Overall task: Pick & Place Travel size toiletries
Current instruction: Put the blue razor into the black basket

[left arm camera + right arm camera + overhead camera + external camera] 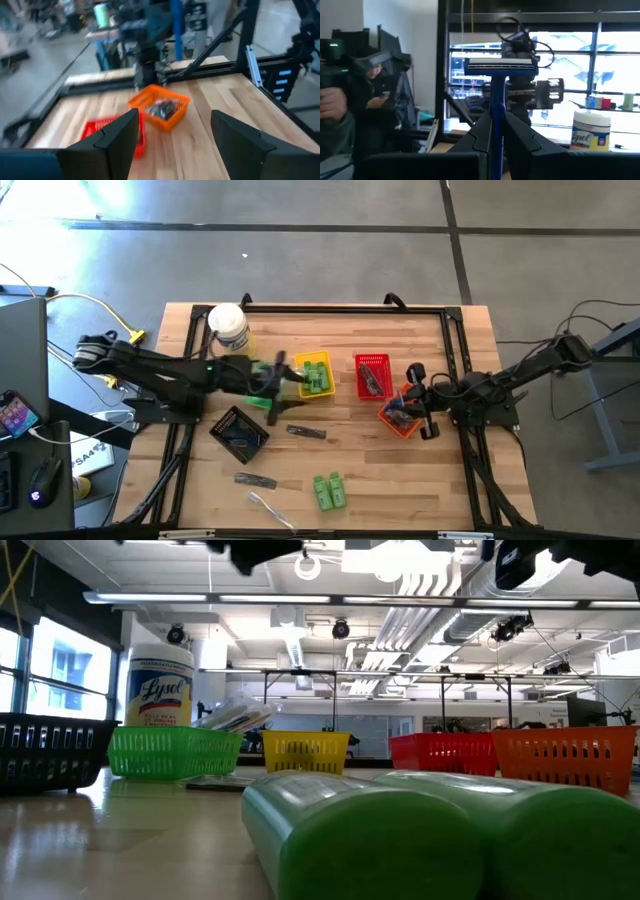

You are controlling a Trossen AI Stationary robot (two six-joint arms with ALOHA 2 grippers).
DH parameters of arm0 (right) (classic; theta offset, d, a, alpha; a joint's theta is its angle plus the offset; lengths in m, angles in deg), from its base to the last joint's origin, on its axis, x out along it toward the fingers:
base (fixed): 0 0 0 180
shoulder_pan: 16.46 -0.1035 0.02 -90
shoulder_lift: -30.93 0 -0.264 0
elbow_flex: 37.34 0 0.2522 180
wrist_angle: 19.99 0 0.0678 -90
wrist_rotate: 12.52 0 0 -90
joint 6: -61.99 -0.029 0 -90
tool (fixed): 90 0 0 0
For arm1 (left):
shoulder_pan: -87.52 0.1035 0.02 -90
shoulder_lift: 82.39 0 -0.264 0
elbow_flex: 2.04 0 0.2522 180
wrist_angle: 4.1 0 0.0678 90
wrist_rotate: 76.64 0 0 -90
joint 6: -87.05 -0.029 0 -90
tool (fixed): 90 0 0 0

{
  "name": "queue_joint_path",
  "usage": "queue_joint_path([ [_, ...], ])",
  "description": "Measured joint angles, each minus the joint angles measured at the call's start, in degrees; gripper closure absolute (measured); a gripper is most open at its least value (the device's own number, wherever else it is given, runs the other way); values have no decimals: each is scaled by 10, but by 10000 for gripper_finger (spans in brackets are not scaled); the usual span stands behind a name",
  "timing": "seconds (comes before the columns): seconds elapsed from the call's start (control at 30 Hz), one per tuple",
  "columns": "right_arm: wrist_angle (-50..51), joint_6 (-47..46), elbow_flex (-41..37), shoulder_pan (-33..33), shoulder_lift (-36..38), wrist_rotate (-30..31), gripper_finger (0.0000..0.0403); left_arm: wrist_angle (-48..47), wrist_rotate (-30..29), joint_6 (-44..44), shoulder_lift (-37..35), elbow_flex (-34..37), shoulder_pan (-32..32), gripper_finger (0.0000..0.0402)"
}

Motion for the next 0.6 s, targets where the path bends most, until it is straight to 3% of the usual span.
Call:
queue_joint_path([
  [0.23, -64, -6, 1, 11, -47, 1, 380, 0, 2, -45, 129, -119, 1, 158],
  [0.4, -31, -1, 45, 11, -77, -8, 380, 0, 15, -60, 203, -189, 1, 158],
  [0.6, -2, 9, 102, 11, -123, 24, 380, -1, 66, -65, 246, -245, 0, 158],
])
